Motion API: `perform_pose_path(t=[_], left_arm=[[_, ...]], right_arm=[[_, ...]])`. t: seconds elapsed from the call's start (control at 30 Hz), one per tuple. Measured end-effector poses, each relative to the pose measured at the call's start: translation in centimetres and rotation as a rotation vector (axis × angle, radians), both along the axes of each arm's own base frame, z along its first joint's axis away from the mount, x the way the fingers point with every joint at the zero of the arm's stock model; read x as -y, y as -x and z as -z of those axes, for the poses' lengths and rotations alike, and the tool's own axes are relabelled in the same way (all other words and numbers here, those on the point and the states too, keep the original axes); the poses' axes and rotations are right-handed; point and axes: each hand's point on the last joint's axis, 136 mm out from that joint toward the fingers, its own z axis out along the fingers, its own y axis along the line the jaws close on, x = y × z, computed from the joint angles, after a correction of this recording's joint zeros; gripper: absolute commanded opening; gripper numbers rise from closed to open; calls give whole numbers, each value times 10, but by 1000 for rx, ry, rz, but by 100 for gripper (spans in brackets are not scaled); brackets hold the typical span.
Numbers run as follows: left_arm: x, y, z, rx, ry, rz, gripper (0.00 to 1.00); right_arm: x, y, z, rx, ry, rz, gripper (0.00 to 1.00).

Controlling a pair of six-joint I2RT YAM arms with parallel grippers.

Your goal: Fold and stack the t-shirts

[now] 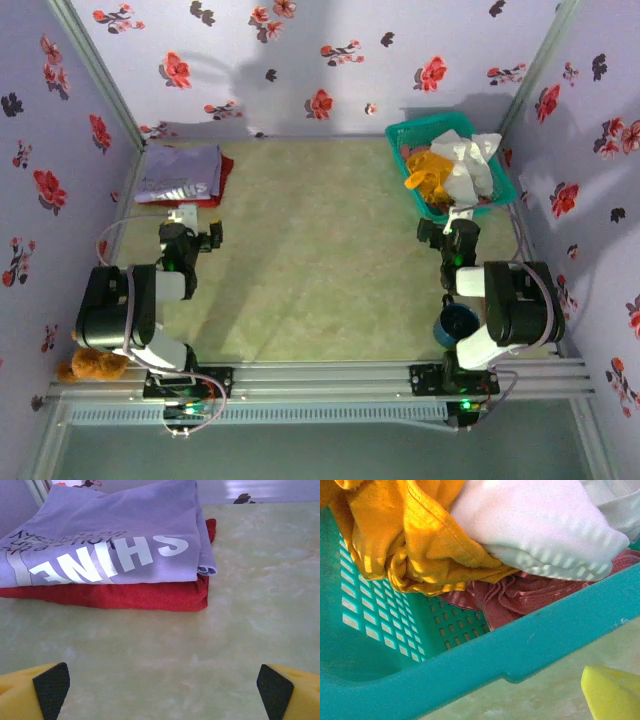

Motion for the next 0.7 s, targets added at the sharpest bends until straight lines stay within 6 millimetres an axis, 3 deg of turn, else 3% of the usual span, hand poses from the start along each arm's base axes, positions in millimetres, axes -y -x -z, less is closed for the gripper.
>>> perform_pose_path(t=[0.7], left_arm=[[1, 0, 0, 0, 1, 4, 100]], right_arm=[[0, 0, 0, 0, 0, 0, 99]])
